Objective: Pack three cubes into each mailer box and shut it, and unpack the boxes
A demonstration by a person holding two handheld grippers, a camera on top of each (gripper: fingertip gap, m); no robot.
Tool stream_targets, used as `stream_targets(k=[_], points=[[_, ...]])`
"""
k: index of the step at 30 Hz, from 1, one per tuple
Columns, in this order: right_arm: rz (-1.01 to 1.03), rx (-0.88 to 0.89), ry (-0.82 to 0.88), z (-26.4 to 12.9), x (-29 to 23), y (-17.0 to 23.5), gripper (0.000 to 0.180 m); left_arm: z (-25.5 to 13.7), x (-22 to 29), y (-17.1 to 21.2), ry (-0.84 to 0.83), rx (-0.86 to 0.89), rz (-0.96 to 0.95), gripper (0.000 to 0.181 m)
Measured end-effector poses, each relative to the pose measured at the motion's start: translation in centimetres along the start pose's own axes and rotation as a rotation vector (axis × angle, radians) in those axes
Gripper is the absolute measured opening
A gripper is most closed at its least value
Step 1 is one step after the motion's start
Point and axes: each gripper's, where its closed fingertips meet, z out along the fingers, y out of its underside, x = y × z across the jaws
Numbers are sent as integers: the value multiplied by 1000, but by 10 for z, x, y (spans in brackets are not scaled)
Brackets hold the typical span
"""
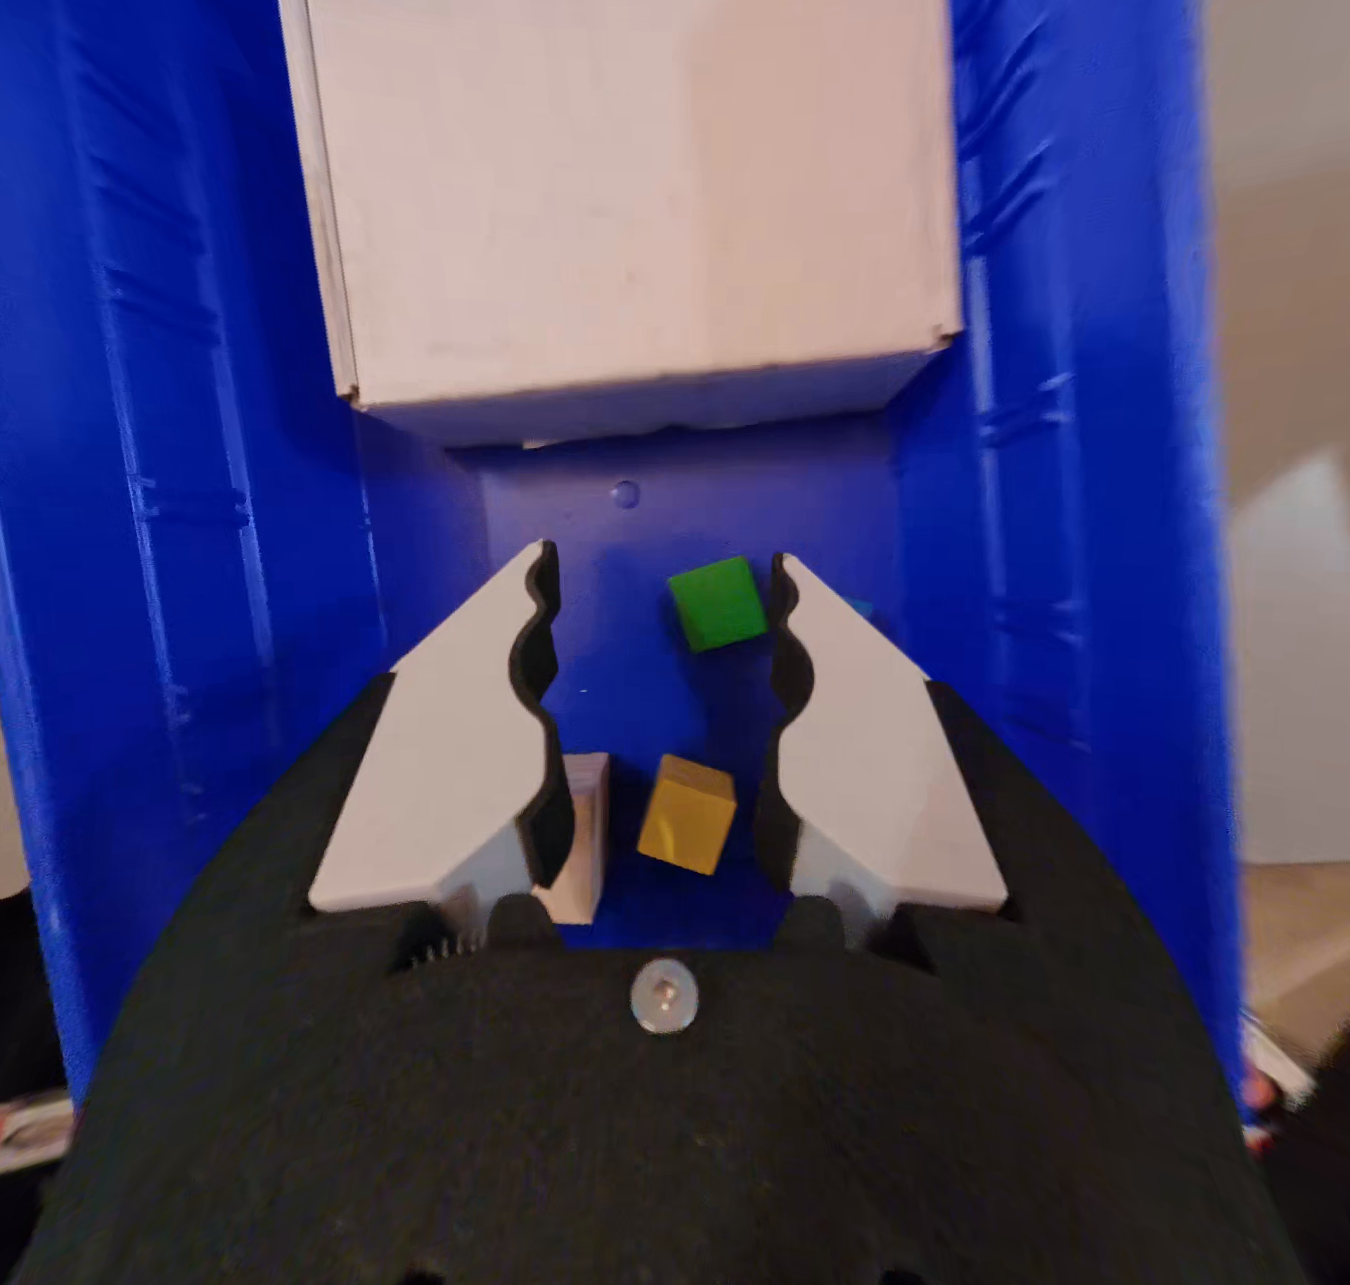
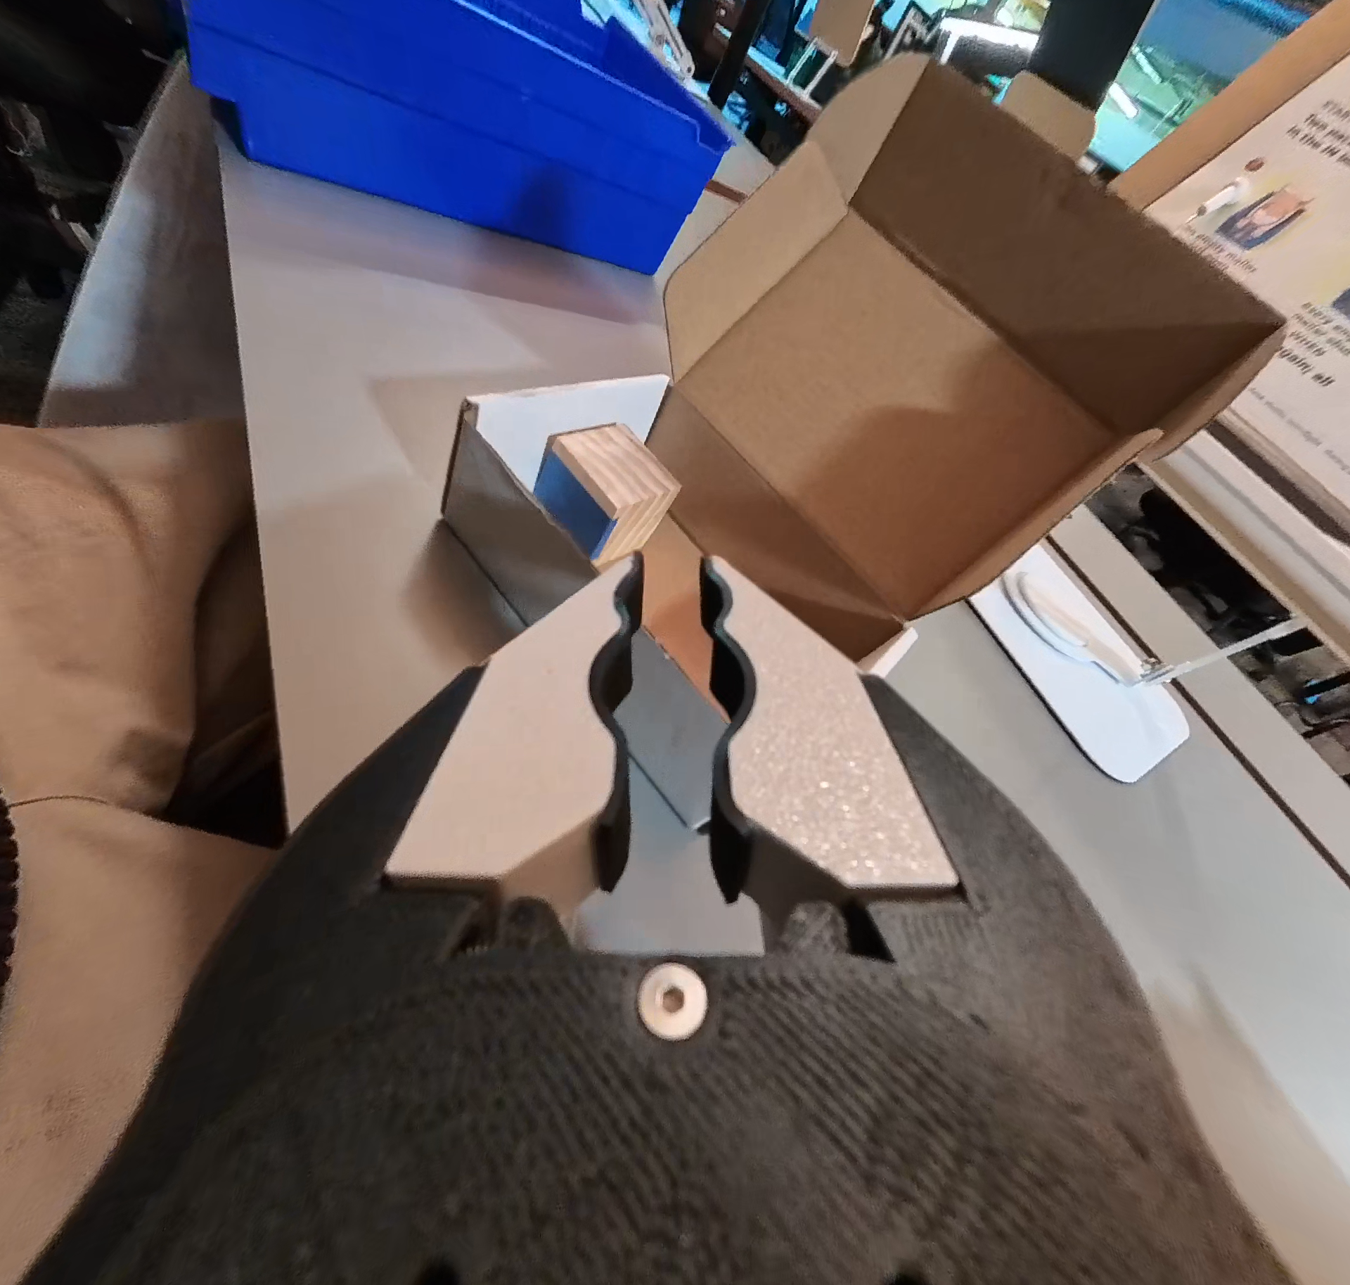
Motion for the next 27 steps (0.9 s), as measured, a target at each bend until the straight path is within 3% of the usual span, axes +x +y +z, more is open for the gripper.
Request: stream_targets(k=[1,3,5,10,14,22,27], points=[[-5,7,7,0,0,-2,14,7,-4,4,-25,-20,11,55],[-20,13,19,0,1,-3,13,16,1,8,17,-40,6,58],[-40,8,29,0,1,-2,13,20,11,12,92,-61,-15,50],[-49,-6,33,-1,1,3,14,24,8,24,58,-105,44,24],[-42,-9,43,-2,4,4,14,21,7,24,58,-86,51,17],[-47,-10,43,-2,3,4,13,10,4,28,60,-100,67,44],[-52,-6,44,-3,3,3,13,20,6,43,40,-162,103,38]])
